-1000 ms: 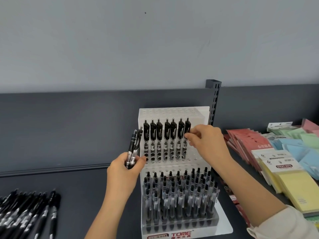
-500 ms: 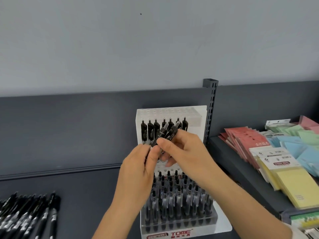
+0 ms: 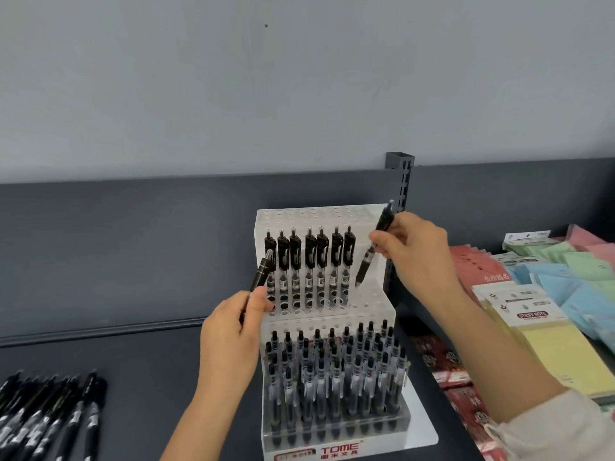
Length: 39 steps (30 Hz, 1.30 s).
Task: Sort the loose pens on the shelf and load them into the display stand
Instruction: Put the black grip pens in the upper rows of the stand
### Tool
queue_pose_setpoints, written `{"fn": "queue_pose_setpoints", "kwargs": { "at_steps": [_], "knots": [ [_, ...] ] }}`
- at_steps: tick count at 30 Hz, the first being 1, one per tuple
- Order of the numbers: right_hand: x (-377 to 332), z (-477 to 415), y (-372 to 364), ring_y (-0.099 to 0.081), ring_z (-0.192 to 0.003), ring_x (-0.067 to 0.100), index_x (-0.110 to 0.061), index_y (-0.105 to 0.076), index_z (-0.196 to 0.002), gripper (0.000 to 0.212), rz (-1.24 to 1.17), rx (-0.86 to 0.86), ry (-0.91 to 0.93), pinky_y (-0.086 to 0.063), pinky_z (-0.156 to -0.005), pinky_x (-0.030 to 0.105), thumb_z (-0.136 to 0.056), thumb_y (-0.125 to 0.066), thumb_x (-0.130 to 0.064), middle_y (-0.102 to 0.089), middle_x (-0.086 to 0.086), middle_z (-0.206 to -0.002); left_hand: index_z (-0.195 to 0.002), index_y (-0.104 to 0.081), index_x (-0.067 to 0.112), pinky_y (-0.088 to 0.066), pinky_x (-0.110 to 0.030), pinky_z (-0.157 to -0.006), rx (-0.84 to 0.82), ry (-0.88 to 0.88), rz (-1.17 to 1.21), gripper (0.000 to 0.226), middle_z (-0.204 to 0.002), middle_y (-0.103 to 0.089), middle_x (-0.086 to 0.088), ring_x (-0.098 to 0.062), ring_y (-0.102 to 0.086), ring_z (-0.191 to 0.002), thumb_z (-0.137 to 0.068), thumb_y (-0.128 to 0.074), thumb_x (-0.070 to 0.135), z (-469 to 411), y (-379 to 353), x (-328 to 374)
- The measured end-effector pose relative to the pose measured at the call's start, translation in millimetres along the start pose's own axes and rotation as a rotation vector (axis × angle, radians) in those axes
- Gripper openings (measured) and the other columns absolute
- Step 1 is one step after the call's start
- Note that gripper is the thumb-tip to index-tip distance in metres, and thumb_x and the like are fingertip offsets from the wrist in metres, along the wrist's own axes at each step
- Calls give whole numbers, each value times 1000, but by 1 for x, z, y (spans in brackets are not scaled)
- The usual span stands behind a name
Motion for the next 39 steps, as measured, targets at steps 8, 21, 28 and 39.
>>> {"fn": "queue_pose_setpoints", "kwargs": {
  "at_steps": [8, 21, 28, 39],
  "knots": [
    [14, 3, -32, -66, -72, 21, -10, -62, -79, 22, 186, -196, 4, -53, -77, 38, -87, -64, -30, -68, 4, -72, -72, -66, 23, -27, -21, -53, -6, 33, 43, 36, -45, -50, 27, 3, -44, -45, -96, -41, 33, 0, -2, -5],
    [-3, 16, -15, -57, -64, 9, -18, -59, -76, 29, 185, -7, 21, -49, -63, 28, -79, -68, -45, -60, -7, -68, -71, -65, 25, -35, -23, -57, -36, -14, -24, 41, -49, -55, 19, -2, -48, -52, -93, -37, 45, -3, -1, -2],
    [-61, 59, -55, -62, -71, 5, -18, -66, -100, 12, -455, -596, -58, -53, -63, 16, -89, -61, -19, -68, 3, -87, -64, -43, 24, -33, -20, -56, -153, -336, -224, 45, -59, -42, 9, -8, -43, -66, -93, -29, 55, 3, -6, 34],
    [-14, 2, 52, -68, -61, 13, -13, -67, -88, 8, -298, 123, -44, -57, -61, 20, -85, -67, -20, -69, 5, -71, -98, -65, 32, -40, -13, -79, -229, -147, -203, 20, -101, -57, 24, 2, -52, -101, -88, -52, 43, 0, 0, 1]
  ]
}}
Point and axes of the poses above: each hand's wrist, its own z-axis away from the middle knuckle, its own y-axis out of the back of the hand, x = y × z, the point moved 5 cm from there along -z, towards the middle knuckle
